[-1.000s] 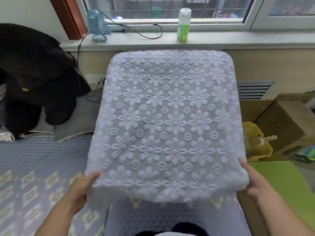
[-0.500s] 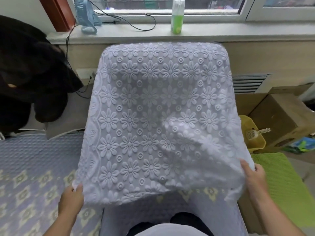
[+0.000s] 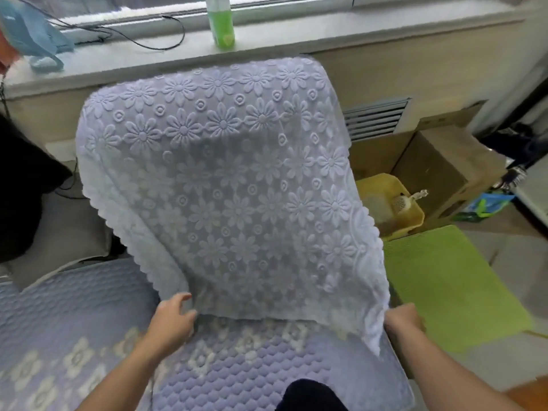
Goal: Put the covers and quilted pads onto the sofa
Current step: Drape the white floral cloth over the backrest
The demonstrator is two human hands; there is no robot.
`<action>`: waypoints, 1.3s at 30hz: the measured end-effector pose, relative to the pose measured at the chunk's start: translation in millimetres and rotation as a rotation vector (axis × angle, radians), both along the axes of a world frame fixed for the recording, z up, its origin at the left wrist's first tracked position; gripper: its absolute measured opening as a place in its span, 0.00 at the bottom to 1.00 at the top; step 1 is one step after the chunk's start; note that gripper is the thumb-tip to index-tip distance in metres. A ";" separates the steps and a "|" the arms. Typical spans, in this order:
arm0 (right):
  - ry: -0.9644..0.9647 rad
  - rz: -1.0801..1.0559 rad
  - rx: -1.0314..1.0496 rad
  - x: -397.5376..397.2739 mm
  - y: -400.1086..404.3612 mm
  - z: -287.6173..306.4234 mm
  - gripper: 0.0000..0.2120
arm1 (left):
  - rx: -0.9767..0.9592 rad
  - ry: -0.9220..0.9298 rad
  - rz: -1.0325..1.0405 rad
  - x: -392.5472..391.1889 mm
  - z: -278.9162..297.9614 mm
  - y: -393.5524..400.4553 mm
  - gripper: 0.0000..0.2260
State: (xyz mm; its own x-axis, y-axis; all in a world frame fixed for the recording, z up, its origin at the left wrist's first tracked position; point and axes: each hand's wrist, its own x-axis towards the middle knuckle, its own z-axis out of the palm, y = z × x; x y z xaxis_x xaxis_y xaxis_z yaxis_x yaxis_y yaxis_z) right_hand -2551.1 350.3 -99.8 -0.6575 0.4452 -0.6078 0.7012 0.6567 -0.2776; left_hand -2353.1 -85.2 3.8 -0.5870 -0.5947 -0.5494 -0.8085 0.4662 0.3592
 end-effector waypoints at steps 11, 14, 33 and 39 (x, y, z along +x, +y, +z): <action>-0.023 0.323 -0.373 -220.0 -68.2 13.4 0.03 | -0.286 0.140 -0.403 -279.4 50.7 25.9 0.32; 0.017 0.240 -0.510 -288.0 -100.3 45.4 0.11 | -0.520 0.132 -0.416 -339.7 62.9 11.1 0.40; 0.938 -0.154 -0.501 -529.1 -180.1 85.1 0.15 | -0.638 -0.028 -0.408 -486.8 38.6 -24.0 0.69; 0.723 -0.221 -0.698 -495.5 -195.4 41.5 0.14 | -0.695 0.011 -0.402 -486.0 32.5 -24.9 0.68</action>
State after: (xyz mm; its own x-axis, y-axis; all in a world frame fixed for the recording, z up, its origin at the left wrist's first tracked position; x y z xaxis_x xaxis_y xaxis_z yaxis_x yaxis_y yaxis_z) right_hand -3046.6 154.9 -58.3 -0.9154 0.2997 -0.2689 0.3003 0.0634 -0.9517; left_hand -2839.1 -110.1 36.3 -0.8325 -0.5400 -0.1240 -0.5289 0.8412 -0.1129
